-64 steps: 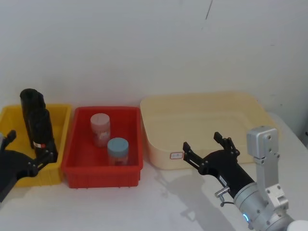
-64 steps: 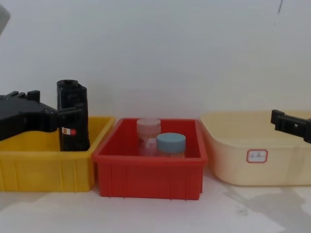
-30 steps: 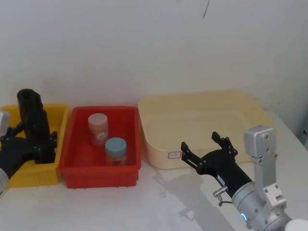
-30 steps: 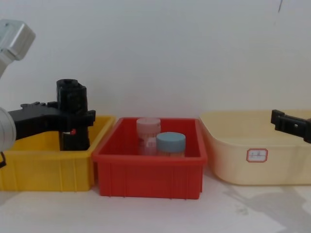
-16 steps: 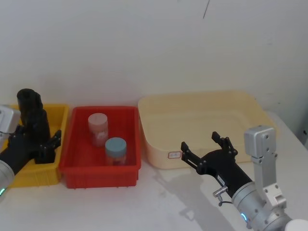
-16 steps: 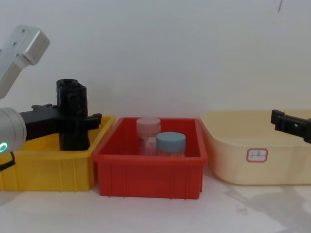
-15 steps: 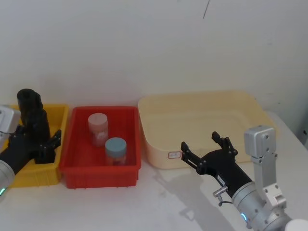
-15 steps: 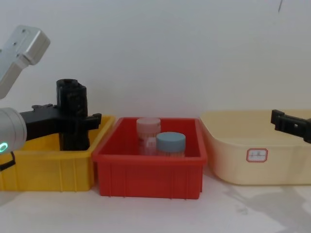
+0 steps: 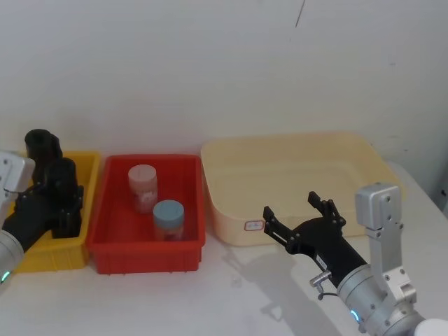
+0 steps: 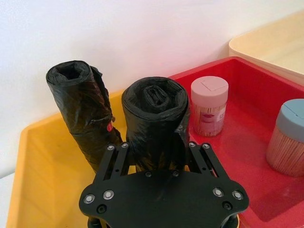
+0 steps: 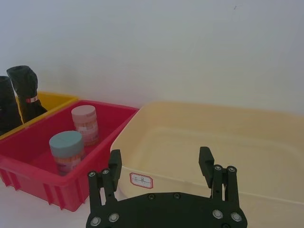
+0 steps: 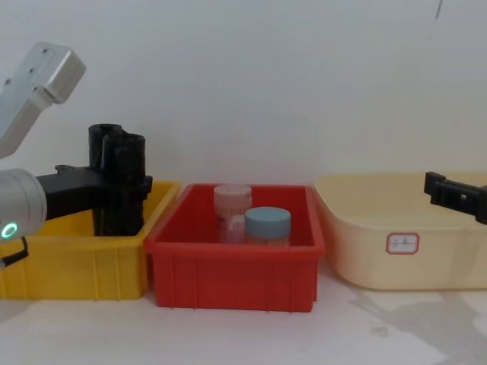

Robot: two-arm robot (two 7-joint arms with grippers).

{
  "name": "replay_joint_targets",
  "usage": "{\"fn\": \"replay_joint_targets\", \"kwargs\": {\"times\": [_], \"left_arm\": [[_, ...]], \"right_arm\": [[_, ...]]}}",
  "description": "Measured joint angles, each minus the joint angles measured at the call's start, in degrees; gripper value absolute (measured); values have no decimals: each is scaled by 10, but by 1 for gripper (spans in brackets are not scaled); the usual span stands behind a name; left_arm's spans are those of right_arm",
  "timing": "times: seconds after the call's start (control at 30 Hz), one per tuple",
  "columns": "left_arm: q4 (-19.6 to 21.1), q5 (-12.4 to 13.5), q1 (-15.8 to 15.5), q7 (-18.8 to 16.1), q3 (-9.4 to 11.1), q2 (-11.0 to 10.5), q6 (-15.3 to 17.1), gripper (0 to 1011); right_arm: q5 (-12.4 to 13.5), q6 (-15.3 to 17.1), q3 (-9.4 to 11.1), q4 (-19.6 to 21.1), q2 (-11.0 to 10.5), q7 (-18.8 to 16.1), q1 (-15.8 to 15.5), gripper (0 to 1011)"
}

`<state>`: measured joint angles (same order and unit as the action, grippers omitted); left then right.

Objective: Pick up the garbage bag with the one hand and transfer it to the other hand.

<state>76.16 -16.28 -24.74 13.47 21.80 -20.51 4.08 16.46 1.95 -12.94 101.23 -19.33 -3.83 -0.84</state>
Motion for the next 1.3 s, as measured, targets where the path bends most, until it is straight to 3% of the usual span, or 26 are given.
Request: {"fn": "replay_joint_targets", "kwargs": {"times": [0.53, 1.07, 1.3], "left_arm": [[21, 0, 0, 10, -6, -4, 3, 386], [103, -43, -26, 49, -43, -12, 19, 376], [119, -56, -42, 58, -48, -9, 23, 376]], "right_arm": [[0, 0, 0, 0, 0, 0, 0, 1000], [0, 0, 0, 0, 0, 0, 0, 1000], [0, 0, 1, -1, 1, -1, 4, 1000]]}}
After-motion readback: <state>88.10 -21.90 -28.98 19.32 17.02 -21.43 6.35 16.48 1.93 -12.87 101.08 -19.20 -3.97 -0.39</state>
